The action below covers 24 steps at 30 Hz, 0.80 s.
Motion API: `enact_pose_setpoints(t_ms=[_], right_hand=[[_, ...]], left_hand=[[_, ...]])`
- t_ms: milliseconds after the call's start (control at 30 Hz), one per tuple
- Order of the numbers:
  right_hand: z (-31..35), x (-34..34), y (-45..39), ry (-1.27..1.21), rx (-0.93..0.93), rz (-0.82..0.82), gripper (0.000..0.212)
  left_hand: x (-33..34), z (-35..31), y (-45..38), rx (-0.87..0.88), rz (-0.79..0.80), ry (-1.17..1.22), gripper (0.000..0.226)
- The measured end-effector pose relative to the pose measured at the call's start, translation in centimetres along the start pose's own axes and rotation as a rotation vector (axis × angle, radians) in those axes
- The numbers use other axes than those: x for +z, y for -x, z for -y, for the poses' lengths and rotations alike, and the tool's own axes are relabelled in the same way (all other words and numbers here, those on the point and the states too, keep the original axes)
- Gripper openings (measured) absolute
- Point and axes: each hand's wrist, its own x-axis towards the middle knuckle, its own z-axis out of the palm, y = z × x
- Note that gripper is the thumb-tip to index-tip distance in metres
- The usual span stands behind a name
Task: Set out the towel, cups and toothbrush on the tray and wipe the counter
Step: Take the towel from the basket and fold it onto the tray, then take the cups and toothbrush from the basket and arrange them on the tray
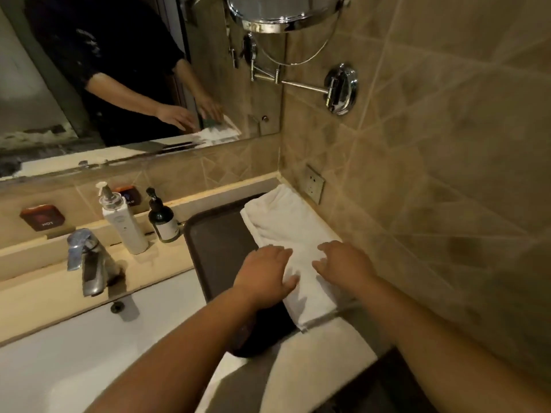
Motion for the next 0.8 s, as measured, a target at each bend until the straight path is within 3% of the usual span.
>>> enact_pose_setpoints(t_ms=[133,400,633,800], right_hand=[[-1.3,0.7,11.2,-0.046,0.153,-0.035,0.071],[-3.3,2.8,32.7,-0.086,0.480,-0.093,0.089],[-4.9,6.7,53.1,-0.068,0.840,-0.117,0.082],[-4.2,10.9,68.1,-0.143,1.063,-0.166,0.074]], left_hand=[[0.4,-4.0,3.8,0.239,0.075,-0.088,0.081],[4.4,-16.6,12.0,0.614,0.237,-0.092,0.088],[10.2,-30.1,21.2,0.904,0.318,-0.171,0.064],[14.7,-38.9,31.1,1.060,0.451,-0.237,0.064]])
